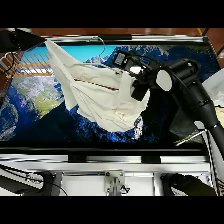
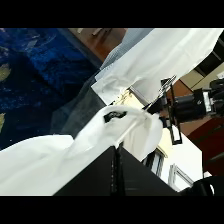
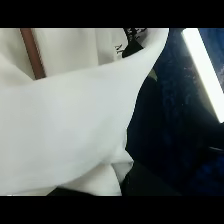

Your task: Fold the shirts.

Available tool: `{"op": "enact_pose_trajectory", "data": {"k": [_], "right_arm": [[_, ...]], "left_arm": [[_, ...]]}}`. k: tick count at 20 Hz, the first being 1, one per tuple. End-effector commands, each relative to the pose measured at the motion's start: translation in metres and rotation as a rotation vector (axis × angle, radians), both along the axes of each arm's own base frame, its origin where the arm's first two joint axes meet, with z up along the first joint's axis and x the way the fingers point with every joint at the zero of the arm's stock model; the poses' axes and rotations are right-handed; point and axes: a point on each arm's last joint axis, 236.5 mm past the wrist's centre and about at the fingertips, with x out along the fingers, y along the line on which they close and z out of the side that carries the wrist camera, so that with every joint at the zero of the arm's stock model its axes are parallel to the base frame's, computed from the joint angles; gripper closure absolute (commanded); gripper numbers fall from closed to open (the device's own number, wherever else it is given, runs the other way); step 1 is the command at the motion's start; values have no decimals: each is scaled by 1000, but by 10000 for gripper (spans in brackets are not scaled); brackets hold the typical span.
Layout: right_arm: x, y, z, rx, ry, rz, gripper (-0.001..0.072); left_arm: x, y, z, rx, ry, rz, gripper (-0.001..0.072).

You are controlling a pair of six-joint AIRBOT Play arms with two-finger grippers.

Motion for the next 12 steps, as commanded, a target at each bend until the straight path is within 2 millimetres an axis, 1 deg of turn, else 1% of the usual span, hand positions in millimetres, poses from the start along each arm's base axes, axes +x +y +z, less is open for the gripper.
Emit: {"op": "enact_pose_trajectory", "data": {"k": [1, 3, 4, 5, 7, 9, 10, 12], "right_arm": [[9, 22, -2, 76, -20, -25, 605], [18, 26, -9, 143, 0, -118, 605], [23, 25, -11, 168, -1, -163, 605], [30, 23, -10, 186, -18, -202, 605], [41, 15, -2, 193, -74, -249, 605], [46, 9, 1, 200, -95, -288, 605], [47, 10, 1, 209, -95, -296, 605], [50, 12, 5, 227, -111, -293, 605]], "left_arm": [[-16, -44, 9, -1, -71, -88, 658], [-37, -71, 17, 13, -143, -158, 658], [-48, -82, 15, 46, -156, -193, 659], [-61, -90, 6, 111, -159, -233, 659], [-87, -98, -15, 258, -149, -297, 659], [-98, -102, -20, 352, -155, -288, 659], [-104, -104, -24, 400, -166, -291, 660], [-111, -106, -43, 517, -115, -287, 660]]}}
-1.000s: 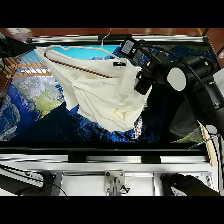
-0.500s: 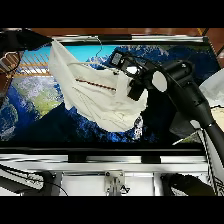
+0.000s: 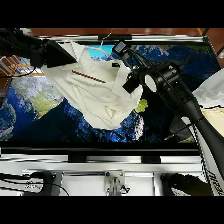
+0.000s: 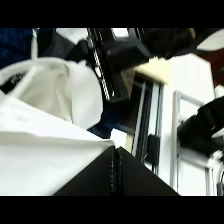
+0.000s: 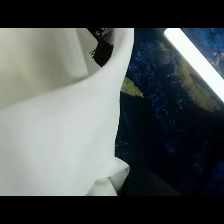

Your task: Fold the shirts.

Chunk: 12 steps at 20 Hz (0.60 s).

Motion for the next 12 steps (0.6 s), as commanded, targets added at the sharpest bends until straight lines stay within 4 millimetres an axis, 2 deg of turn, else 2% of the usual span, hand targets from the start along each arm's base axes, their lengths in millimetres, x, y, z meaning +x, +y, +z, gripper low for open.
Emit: {"op": "enact_pose_trajectory", "data": {"k": [1, 3, 4, 6, 7, 8, 9, 12], "right_arm": [[11, 4, 13, 56, -58, -32, 605], [18, 12, 33, 105, -118, -23, 605], [22, 15, 49, 129, -157, -18, 605], [27, 17, 86, 167, -235, -14, 605], [27, 17, 94, 170, -249, -14, 605], [29, 13, 120, 180, -299, -20, 605], [28, 10, 131, 181, -315, -26, 605], [28, -5, 146, 131, -344, -57, 605]], "left_arm": [[-17, -2, -39, 246, 40, 21, 659], [-22, -12, -58, 328, 50, 14, 660], [-23, -21, -65, 344, 45, 8, 660], [-28, -37, -72, 363, 33, -12, 660], [-29, -39, -72, 363, 30, -16, 660], [-28, -46, -66, 342, 4, -4, 660], [-22, -47, -57, 318, -26, 27, 660], [-3, -34, -15, 234, -136, 159, 660]]}}
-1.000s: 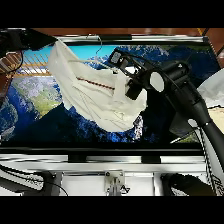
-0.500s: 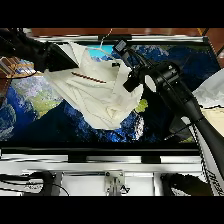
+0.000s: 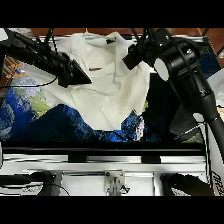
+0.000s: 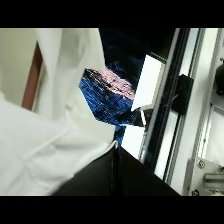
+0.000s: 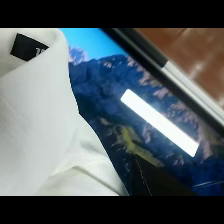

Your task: Fold the shirts.

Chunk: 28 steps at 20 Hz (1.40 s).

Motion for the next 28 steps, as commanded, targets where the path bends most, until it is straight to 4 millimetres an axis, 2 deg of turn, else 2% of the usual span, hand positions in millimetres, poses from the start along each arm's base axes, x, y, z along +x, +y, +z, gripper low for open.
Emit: {"op": "enact_pose_trajectory", "data": {"k": [1, 3, 4, 7, 9, 12, 14, 16, 18, 20, 22, 24, 25, 27, 28], "right_arm": [[1, -14, 25, -28, -54, -34, 605], [0, -10, 44, 10, -110, -22, 605], [0, -7, 61, 36, -159, -9, 605], [-9, -2, 139, 133, -363, 30, 605], [-20, -7, 181, 148, -461, 40, 605], [-35, -21, 216, 112, -539, 32, 605], [-47, -25, 236, 58, -619, 51, 605], [-55, -28, 246, 96, -634, 49, 605], [-54, -31, 238, 121, -588, 32, 605], [-50, -36, 225, 98, -535, 12, 605], [-46, -51, 213, 23, -501, -43, 605], [-42, -69, 205, -36, -475, -109, 605], [-42, -73, 202, -42, -461, -124, 605], [-41, -76, 197, -42, -441, -136, 605], [-41, -75, 197, -37, -441, -137, 605]], "left_arm": [[18, 13, 40, -68, -140, 121, 660], [22, 22, 67, -116, -213, 179, 659], [28, 24, 84, -156, -265, 219, 659], [34, 18, 152, -382, -380, 298, 659], [30, 14, 198, -568, -415, 314, 658], [19, 17, 248, -768, -446, 320, 659], [13, 17, 264, -848, -423, 318, 659], [10, 2, 255, -824, -414, 295, 659], [11, -23, 235, -762, -411, 269, 659], [23, -33, 215, -670, -461, 286, 659], [35, -24, 206, -628, -441, 347, 658], [27, -15, 194, -559, -415, 327, 658], [20, -12, 181, -504, -390, 298, 658], [1, 1, 138, -335, -263, 262, 648], [-10, 8, 116, -242, -222, 225, 517]]}}
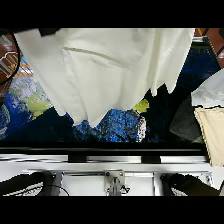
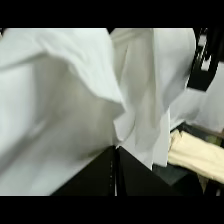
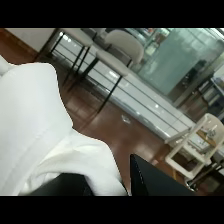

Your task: Fold the shirts.

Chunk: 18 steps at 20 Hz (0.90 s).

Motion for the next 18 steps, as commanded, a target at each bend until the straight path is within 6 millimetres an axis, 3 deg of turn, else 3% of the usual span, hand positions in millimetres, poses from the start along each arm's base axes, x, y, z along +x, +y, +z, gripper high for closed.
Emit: {"op": "enact_pose_trajectory", "data": {"k": [1, 2, 4, 7, 9, 10, 14, 16, 18], "right_arm": [[1, -12, -7, -16, 31, -50, 605], [1, -12, -8, -16, 32, -51, 605], [1, -13, -9, -18, 39, -53, 605], [1, -10, -12, -46, 45, -43, 605], [0, -4, -15, -70, 56, -16, 605], [-2, 1, -21, -82, 78, 9, 605], [-13, 17, -67, -268, 237, 110, 605], [-17, 14, -80, -311, 289, 111, 605], [-17, 14, -80, -346, 279, 117, 605]], "left_arm": [[-32, 24, -70, 279, 191, -66, 273], [-38, 29, -73, 293, 227, -59, 136], [-36, 41, -51, 262, 159, 5, 135], [-4, 87, 17, 215, -145, 293, 140], [14, 124, 41, 314, -342, 467, 137], [18, 134, 44, 375, -403, 499, 136], [21, 140, 24, 477, -379, 492, 110], [13, 139, -2, 542, -301, 439, 87], [3, 142, -32, 639, -217, 378, 32]]}}
